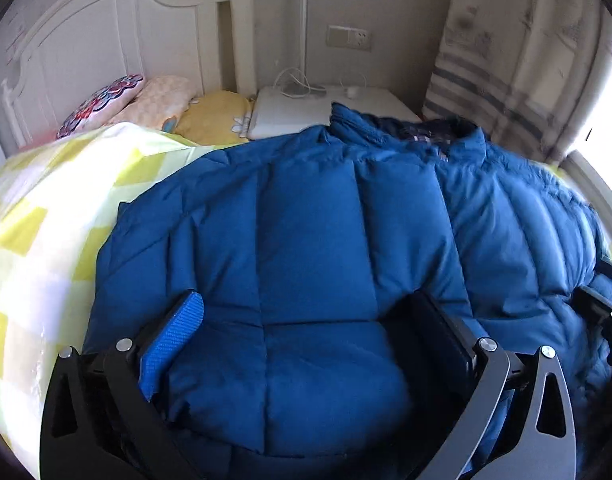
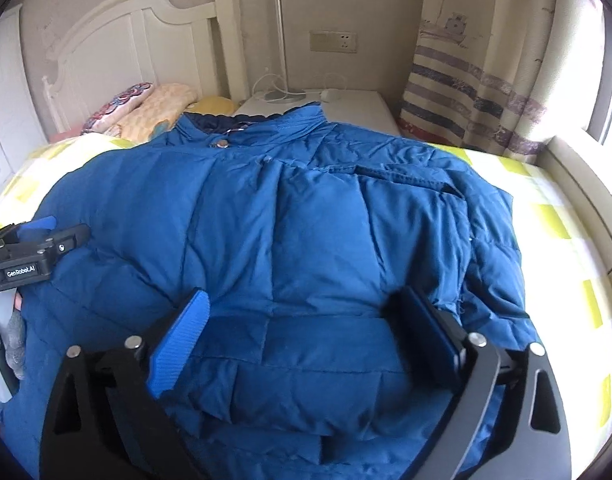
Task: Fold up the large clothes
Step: 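Open the right tool and smooth the folded jacket flat with both tools, then move the right tool to the jacket hem beside the zipper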
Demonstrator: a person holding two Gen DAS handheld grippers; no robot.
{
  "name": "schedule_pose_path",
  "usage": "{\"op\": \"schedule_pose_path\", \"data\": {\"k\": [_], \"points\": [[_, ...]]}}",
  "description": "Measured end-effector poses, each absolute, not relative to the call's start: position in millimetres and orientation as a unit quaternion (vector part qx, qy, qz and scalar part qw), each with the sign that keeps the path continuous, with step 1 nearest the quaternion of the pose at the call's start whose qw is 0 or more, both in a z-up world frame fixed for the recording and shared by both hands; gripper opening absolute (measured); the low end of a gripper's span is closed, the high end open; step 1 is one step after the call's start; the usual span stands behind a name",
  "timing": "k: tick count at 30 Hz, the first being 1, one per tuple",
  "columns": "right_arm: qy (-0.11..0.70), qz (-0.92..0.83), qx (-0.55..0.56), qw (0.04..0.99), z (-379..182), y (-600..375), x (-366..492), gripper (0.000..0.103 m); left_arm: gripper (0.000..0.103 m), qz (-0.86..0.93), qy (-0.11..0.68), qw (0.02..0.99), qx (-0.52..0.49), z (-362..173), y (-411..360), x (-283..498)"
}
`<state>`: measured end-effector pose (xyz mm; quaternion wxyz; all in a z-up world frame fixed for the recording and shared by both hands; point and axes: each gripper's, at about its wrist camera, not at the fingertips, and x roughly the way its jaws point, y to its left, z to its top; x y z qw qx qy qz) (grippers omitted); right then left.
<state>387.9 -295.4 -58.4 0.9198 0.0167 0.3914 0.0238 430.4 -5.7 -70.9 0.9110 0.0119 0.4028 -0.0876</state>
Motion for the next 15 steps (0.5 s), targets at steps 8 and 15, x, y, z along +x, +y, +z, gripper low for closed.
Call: {"op": "schedule_pose_path", "data": {"k": [8,15], "points": [[0.384,0.029,0.030,0.922,-55.5,-297.9,385.0,0.097,0.099,-0.083,0.408,0.909,0.018,-79.9,-7.0,417.5],[0.274,-0.046,0.049,0.959,-15.6,-291.4,368.0,0.099,0.099,-0.080,0.408,0.909,0.019,-71.6,-9.1,434.1]]}}
